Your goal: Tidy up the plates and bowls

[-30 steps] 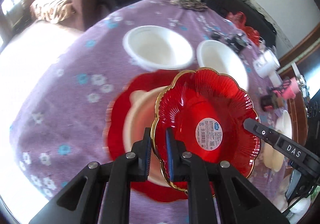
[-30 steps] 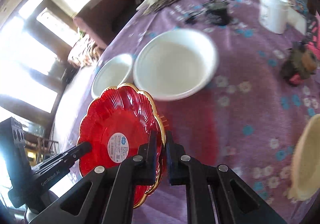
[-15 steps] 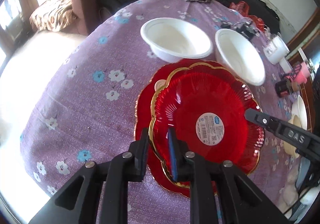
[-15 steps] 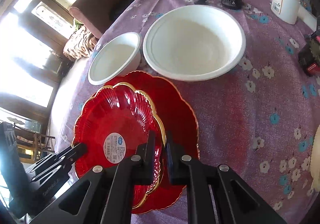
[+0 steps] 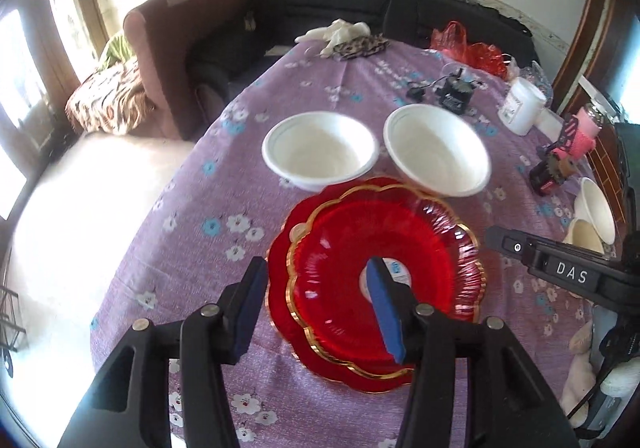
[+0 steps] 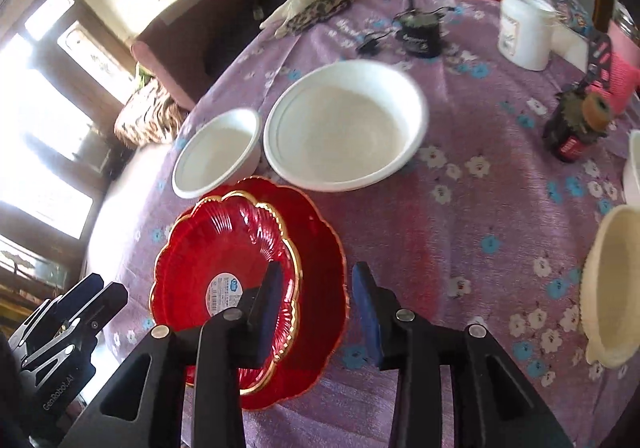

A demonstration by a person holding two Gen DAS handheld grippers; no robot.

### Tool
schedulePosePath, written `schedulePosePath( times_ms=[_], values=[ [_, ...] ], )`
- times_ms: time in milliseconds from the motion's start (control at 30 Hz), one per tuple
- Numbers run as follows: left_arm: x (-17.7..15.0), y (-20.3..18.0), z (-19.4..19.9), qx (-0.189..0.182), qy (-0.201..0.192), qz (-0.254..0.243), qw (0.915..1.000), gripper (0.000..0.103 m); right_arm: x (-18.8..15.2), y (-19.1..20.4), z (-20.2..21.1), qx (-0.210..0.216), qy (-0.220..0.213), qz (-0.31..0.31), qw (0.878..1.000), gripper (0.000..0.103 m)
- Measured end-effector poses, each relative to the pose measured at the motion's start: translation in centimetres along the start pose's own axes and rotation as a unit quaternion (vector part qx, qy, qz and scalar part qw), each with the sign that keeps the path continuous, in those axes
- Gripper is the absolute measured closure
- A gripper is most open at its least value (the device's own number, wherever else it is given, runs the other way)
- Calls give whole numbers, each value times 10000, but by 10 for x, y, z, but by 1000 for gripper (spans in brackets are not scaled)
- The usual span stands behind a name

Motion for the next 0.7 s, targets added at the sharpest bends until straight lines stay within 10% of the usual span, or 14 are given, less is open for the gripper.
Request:
schedulePosePath(
  times_ms=[700],
  values=[
    [-6, -117, -12, -325, 233, -1055, 9936, 44, -37, -134, 54, -330, -308, -1291, 9906, 64]
  ],
)
Point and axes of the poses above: each gripper's, at about its wrist camera, not at the fingertips, and z roughly against the way its jaws point, y to its left, x to its top, the point moved 2 cm from there along -z, roughly the way its jaws point, and after that the axes turned 9 degrees about -x, right-handed, at the moved point
